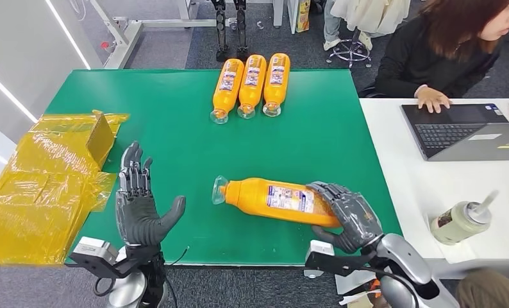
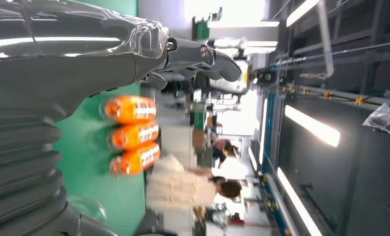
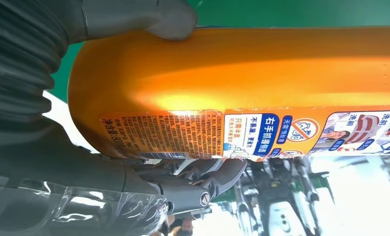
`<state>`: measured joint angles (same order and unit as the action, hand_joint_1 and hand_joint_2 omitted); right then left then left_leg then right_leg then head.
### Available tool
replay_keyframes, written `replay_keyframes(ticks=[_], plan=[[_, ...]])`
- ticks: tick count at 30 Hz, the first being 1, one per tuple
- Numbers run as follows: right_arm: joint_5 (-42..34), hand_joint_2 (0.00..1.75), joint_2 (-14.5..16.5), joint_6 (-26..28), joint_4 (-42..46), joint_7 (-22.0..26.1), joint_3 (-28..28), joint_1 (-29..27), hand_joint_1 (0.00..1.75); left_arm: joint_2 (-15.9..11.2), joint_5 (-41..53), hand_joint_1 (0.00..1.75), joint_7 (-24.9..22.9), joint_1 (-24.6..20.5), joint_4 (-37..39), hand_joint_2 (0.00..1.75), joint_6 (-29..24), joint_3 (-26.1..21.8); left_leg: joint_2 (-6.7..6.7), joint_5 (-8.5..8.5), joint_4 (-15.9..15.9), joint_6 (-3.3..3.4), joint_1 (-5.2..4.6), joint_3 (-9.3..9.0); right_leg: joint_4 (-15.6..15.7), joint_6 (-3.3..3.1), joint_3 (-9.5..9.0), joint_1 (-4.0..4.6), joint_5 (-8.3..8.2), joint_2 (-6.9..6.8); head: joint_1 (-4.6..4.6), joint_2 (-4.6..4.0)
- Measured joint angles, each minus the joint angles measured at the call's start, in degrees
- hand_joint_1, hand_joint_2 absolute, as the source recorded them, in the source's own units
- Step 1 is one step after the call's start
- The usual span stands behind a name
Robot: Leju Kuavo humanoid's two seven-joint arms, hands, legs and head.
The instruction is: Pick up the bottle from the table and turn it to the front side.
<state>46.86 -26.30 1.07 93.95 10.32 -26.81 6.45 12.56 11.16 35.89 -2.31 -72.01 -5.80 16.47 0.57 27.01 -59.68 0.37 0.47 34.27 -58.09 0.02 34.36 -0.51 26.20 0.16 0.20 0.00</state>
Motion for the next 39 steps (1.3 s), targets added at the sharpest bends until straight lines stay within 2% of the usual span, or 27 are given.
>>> replay_keyframes(ticks=[4,8,17,25,37,38,39], plan=[[2.5,1.75,3.0,0.8,1.9,0.6,-0.1,-2.5,1.75,0.5,-7.0,0.00,-0.6,-1.4,2.1,1.75,6.3,-1.3,-0.05,0.00,0.0,0.00,0.00,-0.01,0.0,0.00,0.01,0.00,0.00,0.05,-0.01,0.00],[2.9,1.75,5.7,0.8,2.1,0.6,-0.3,-2.5,1.75,0.9,-10.6,0.00,-1.0,-2.6,4.8,1.75,10.2,-2.4,-0.05,-0.02,0.0,-0.01,0.00,-0.02,0.0,0.00,0.00,0.00,0.00,0.04,-0.01,0.00],[4.8,1.75,9.7,0.7,2.3,-0.2,-0.9,-1.6,1.75,1.3,-12.3,0.00,-1.2,-4.5,8.8,1.75,12.6,-3.5,-0.04,-0.03,0.0,-0.01,0.00,-0.01,0.0,0.00,0.00,-0.01,-0.01,0.04,-0.01,0.00],[6.4,1.75,12.6,0.1,3.3,-0.5,-1.3,-1.4,1.75,1.9,-13.2,0.00,-2.3,-4.8,9.5,1.75,15.8,-3.6,-0.04,-0.03,0.0,-0.01,0.00,-0.01,0.0,-0.01,0.00,0.00,0.00,0.04,-0.01,0.00],[7.0,1.75,18.0,-1.2,3.0,-0.2,-5.0,-1.6,1.75,2.5,-21.6,0.00,-5.5,-4.0,7.4,1.75,25.1,-3.7,-0.05,-0.03,0.0,-0.01,0.00,-0.01,0.0,-0.01,0.01,0.00,0.00,0.04,-0.01,0.00],[7.0,1.75,18.5,-1.4,2.8,-0.1,-5.3,-1.6,1.75,2.5,-22.6,0.03,-5.8,-4.0,7.3,1.75,26.0,-3.7,-0.04,-0.03,0.0,-0.01,0.00,-0.01,0.0,-0.01,0.01,0.00,0.00,0.04,0.00,0.00],[7.0,1.75,19.1,-1.6,2.7,-0.1,-5.7,-1.6,1.75,2.5,-23.6,0.35,-6.1,-4.0,7.3,1.75,26.9,-3.7,-0.04,-0.03,0.0,-0.01,0.00,-0.01,0.0,-0.01,0.01,0.00,0.00,0.04,0.00,0.00]])
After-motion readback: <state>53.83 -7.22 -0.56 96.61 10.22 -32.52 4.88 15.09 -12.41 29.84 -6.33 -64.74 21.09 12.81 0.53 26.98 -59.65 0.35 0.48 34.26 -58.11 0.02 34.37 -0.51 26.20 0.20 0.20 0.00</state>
